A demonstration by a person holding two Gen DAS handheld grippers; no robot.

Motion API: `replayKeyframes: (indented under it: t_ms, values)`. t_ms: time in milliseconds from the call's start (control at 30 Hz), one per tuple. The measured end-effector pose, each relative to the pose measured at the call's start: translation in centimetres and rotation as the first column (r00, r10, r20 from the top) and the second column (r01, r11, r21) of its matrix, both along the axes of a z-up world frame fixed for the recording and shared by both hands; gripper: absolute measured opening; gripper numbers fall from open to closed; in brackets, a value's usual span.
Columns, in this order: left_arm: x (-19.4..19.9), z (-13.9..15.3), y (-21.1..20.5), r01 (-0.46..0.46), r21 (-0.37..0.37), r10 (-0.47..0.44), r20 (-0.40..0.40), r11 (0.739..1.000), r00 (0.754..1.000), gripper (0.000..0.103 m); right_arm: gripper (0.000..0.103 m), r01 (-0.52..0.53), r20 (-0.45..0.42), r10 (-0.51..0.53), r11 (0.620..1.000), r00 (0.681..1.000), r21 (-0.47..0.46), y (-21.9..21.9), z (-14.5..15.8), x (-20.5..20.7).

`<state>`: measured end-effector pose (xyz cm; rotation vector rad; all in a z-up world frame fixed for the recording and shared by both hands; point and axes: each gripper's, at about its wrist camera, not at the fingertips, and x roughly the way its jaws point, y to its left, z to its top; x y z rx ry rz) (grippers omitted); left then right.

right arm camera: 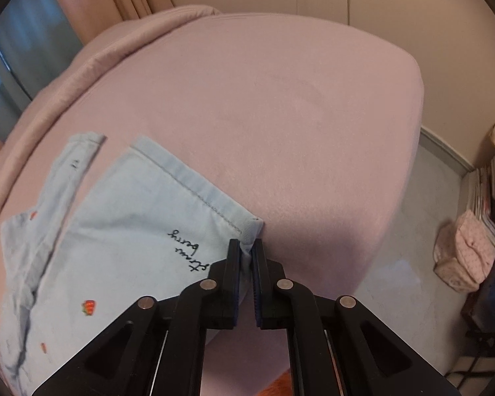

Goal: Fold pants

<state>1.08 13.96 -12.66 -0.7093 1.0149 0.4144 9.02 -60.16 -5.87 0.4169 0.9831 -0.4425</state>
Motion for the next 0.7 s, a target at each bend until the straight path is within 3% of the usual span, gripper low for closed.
replayKeyframes:
  t_ms: [167,400,700]
  values:
    - [-0.9,-0.4,1.2,-0.012,-0.099,0.015,0.025,0.995,1.000,0.029,0.006,-0.017,-0.040,0.014,0.997,0.999,-0.070,0.9,-0.3,0.9]
    - [-0.3,-0.1,0.0,0.019,-0.017,-0.019,0.018,1.000,1.000,0.030,0.006,-0.006,-0.030,0.004,0.998,1.000,-0.067,1.4,-0.6,2.3]
    - [-0.4,-0.4,0.0,-0.015,-0.013,0.016,0.054,1.000,0.998,0.031,0.006,-0.011,-0.036,0.008,0.998,0.999,-0.064,1.9,-0.9,2.7]
